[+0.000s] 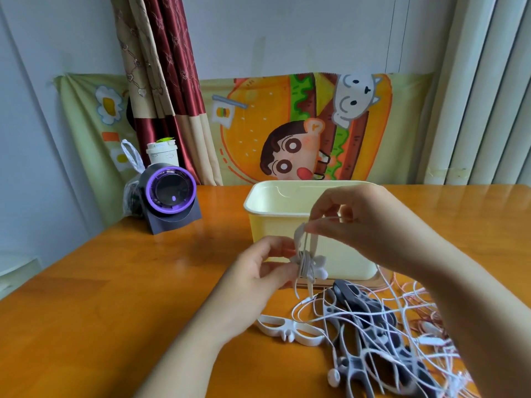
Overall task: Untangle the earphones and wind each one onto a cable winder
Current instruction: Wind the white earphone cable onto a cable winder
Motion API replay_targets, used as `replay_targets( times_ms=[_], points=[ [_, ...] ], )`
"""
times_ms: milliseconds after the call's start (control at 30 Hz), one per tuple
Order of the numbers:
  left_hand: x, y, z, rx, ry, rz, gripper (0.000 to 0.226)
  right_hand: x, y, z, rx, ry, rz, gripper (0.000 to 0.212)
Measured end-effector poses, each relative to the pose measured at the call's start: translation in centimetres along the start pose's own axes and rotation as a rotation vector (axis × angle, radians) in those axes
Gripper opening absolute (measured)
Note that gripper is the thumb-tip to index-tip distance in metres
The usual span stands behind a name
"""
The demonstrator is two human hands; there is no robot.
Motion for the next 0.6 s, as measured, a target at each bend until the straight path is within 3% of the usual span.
replay_targets(
  times_ms=[267, 400, 600],
  points=[
    [0.9, 0.4, -0.8, 0.027, 0.309, 0.106, 0.024, 1.3, -0.6, -2.7, 0.116, -0.295, 0.027, 0.019],
    [0.5, 0.3, -1.4, 0.026, 0.622, 0.027, 0.023, 4.0, -0.7, -3.3, 0.199, -0.302, 0.075, 0.023],
    [-0.9, -0.1, -1.0, -0.008, 0.774, -0.132, 0.032, 5.6, -0.6, -2.9, 0.185, -0.183, 0.118, 0.033]
  ],
)
Point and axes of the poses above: each hand's wrist, its own y-axis away from the middle knuckle, its own x-axis out of the palm, z = x × y, the point moved 6 cm from there along -y, towards the middle knuckle, and after that the axes turned 2 degrees about z, right-handed, at the moved point
